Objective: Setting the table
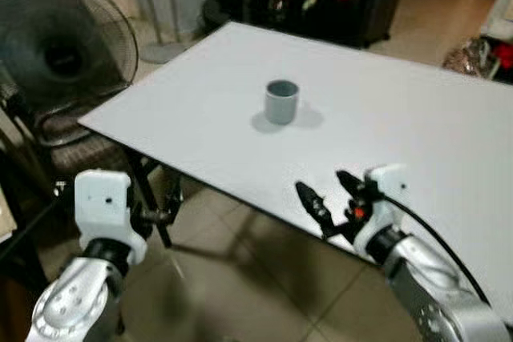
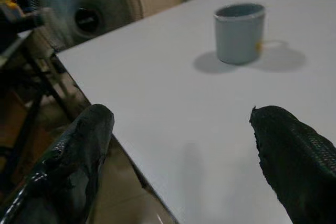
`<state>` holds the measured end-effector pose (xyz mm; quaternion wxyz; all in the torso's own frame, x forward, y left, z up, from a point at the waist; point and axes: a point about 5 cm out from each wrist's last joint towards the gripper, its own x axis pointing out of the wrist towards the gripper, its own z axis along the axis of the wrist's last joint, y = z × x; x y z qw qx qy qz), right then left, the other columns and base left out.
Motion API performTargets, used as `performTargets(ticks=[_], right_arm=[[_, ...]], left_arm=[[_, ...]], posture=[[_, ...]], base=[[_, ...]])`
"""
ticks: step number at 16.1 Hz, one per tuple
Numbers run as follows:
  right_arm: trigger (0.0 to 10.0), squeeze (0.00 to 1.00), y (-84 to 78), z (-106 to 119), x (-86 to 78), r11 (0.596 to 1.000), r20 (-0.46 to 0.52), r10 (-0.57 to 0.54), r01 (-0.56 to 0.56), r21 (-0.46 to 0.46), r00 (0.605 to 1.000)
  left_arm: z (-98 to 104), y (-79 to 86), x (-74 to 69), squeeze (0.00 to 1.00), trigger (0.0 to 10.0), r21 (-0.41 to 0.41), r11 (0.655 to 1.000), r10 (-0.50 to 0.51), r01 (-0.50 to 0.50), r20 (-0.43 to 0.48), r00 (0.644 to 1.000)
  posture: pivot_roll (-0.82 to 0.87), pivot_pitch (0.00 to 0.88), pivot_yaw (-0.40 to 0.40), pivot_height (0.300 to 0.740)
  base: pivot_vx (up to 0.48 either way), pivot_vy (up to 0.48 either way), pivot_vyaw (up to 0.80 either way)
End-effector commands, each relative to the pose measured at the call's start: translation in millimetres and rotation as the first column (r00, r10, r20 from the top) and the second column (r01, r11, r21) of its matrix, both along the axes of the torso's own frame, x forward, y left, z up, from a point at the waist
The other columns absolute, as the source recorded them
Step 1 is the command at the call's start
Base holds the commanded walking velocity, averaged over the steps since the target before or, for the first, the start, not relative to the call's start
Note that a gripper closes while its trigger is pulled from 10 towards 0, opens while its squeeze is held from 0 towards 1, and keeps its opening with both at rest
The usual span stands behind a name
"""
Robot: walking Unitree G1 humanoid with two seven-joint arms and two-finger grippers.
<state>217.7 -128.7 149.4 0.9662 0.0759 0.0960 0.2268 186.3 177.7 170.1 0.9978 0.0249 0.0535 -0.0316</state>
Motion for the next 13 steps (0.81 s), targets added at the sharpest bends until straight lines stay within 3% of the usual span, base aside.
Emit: performTargets(ticks=[1,13], right_arm=[[10.0,1.0,-1.6,0.6,1.2,1.0,0.006,-0.011,0.011,0.007,1.0],[10.0,1.0,3.2,-1.3,5.3,1.0,0.007,-0.008,0.008,0.029,1.0]], left_arm=[[1.6,-1.7,0.3,0.0,10.0,0.001,1.0,-0.015,0.015,0.002,1.0],[3.8,2.2,0.3,0.0,10.0,0.007,1.0,-0.005,0.005,-0.001,1.0]], posture=[[0.03,0.0,0.022,0.74],[0.05,0.0,0.018,0.74]], base=[[0.0,0.304,0.8],[0.0,0.376,0.8]])
